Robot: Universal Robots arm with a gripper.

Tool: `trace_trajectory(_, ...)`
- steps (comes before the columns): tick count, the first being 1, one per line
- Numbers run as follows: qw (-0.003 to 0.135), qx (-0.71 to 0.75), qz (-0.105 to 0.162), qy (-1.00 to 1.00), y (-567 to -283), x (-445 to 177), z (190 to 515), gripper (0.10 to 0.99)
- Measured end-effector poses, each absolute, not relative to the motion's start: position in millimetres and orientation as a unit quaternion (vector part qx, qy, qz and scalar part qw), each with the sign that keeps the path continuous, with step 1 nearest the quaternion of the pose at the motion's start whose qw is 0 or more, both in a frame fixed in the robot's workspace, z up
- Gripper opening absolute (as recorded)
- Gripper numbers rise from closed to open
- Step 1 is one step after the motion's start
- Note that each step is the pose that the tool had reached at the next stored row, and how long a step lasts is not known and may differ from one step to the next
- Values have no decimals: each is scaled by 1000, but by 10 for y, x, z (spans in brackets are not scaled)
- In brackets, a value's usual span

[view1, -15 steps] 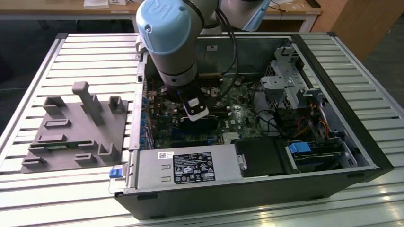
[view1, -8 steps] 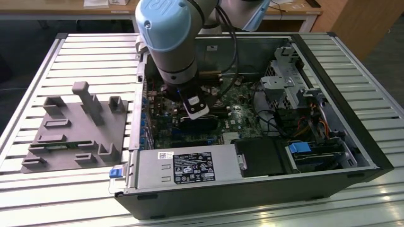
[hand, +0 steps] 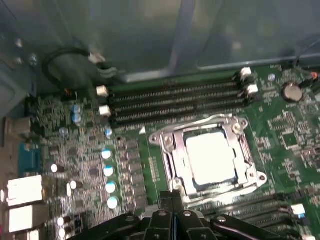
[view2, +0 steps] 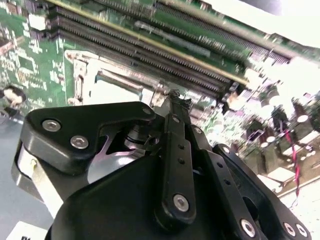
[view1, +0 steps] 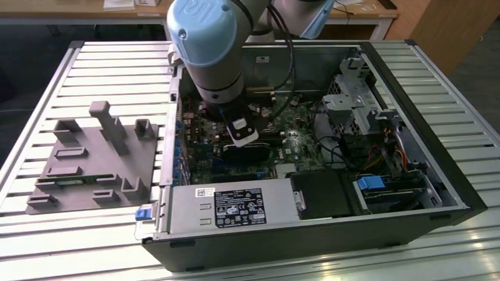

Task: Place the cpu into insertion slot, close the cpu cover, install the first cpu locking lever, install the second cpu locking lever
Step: 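Install the second cpu locking lever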

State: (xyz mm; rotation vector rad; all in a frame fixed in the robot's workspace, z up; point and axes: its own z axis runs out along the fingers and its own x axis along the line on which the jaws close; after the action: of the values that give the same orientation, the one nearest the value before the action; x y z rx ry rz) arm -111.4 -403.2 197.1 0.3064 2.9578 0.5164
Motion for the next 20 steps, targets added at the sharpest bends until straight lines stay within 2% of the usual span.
trace_trajectory(5,60,102,189,975,-4031,-1115,1949,106)
trace_trajectory(20,60,102,189,975,-4032,-1114,1847,106)
